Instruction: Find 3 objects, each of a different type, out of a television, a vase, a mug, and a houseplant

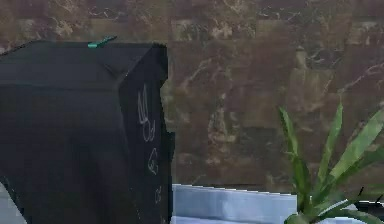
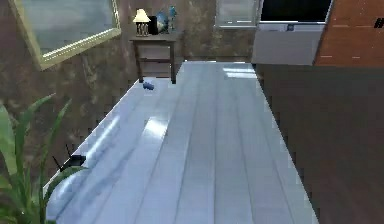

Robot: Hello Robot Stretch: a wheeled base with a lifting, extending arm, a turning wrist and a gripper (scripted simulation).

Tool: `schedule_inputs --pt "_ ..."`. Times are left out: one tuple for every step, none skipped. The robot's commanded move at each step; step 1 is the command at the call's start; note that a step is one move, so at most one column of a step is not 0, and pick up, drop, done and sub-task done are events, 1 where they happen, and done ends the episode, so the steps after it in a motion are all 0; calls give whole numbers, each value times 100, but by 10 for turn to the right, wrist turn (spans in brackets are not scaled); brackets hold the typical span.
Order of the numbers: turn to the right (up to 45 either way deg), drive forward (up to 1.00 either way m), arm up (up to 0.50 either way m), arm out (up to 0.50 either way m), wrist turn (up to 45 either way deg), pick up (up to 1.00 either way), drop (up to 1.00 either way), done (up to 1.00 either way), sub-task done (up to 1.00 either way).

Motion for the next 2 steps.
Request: schedule_inputs --pt "390 0 0 0 0 0 0 0 0" --pt "0 0 0 0 0 0 0 0 100"
